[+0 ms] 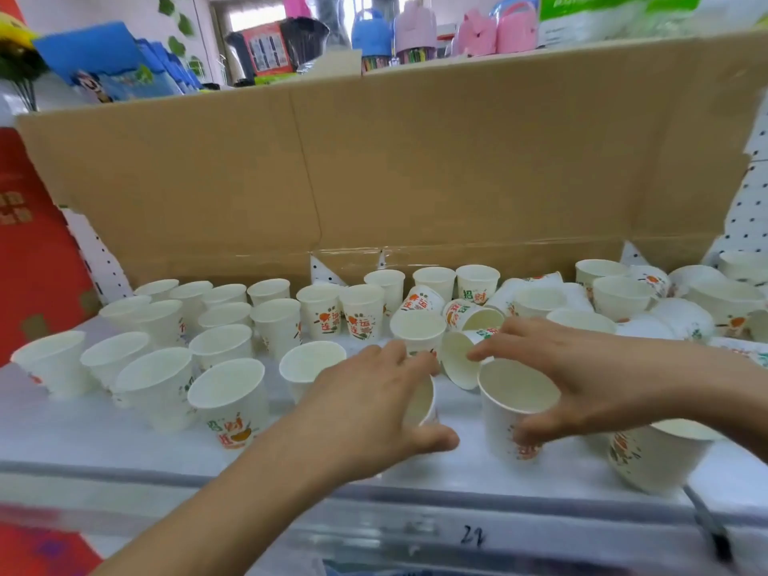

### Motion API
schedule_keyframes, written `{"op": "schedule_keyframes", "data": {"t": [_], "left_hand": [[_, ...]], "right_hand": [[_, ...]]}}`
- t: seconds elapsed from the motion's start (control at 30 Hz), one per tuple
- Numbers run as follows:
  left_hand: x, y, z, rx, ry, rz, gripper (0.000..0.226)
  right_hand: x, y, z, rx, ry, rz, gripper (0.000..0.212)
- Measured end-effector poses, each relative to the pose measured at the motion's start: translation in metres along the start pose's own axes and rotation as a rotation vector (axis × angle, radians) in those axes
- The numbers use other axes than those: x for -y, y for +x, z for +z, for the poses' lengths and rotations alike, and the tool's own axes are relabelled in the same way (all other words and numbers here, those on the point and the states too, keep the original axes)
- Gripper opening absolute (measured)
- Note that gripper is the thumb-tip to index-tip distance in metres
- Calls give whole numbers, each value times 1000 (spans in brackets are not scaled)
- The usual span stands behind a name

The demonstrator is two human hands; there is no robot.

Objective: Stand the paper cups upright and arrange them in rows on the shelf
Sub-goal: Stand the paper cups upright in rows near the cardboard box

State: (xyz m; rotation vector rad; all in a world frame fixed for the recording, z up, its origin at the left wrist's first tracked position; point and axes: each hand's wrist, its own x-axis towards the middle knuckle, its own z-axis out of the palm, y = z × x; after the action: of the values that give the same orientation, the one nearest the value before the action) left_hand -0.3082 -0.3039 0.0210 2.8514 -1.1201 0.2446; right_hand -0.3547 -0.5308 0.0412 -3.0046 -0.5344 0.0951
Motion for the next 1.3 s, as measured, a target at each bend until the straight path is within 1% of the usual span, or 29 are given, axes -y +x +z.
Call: {"op": "schedule_keyframes", "data": {"t": [0.1, 0.2, 0.3, 0.4, 0.47, 0.53, 0.57, 0.63, 0.7, 0.8, 0.9, 0.97, 1.0, 1.07, 1.17, 1.23, 1.27, 1.3], "left_hand": [[-2, 5, 3, -6, 74, 61, 75], [2, 9, 4, -27, 103, 111, 79], [5, 12, 3, -36, 70, 159, 80], [10, 19, -10, -23, -19, 186, 79], [22, 34, -22, -21, -109, 123, 78], [38, 57, -28, -30, -186, 41, 80], [44, 69, -28, -6, -210, 11, 82], [49, 91, -21, 102, -214, -19, 87], [46, 104, -13, 180, -163, 5, 88], [43, 114, -5, 168, -82, 64, 75], [55, 112, -5, 155, -58, 63, 67], [75, 107, -7, 184, -46, 24, 65], [87, 104, -9, 204, -39, -3, 65], [110, 96, -12, 230, -37, -52, 65], [128, 84, -16, 262, -62, -80, 66], [135, 82, -24, 269, -146, -96, 67], [140, 85, -30, 236, -231, -129, 68], [147, 89, -38, 163, -312, -165, 65]], "right_hand": [[-2, -2, -10, 48, 24, -9, 83], [-11, 1, -30, 13, 111, 16, 75], [-24, 16, -47, -55, 198, 39, 66], [-34, 37, -56, -73, 231, 63, 64], [-40, 53, -59, -58, 209, 89, 62], [-45, 72, -59, -32, 148, 112, 54], [-46, 83, -59, -17, 115, 124, 51], [-45, 108, -59, 9, 58, 141, 51], [-45, 134, -57, 33, 19, 168, 52], [-43, 166, -45, 50, -22, 271, 43], [-40, 187, -33, 60, -61, 342, 37], [-36, 193, -29, 30, -111, 362, 31], [-35, 194, -27, 1, -140, 370, 32], [-33, 197, -24, -58, -178, 389, 41], [-33, 203, -21, -120, -143, 416, 43], [-34, 205, -19, -127, -103, 422, 41], [-34, 206, -17, -131, -63, 418, 39], [-35, 207, -15, -133, -2, 414, 35]]}}
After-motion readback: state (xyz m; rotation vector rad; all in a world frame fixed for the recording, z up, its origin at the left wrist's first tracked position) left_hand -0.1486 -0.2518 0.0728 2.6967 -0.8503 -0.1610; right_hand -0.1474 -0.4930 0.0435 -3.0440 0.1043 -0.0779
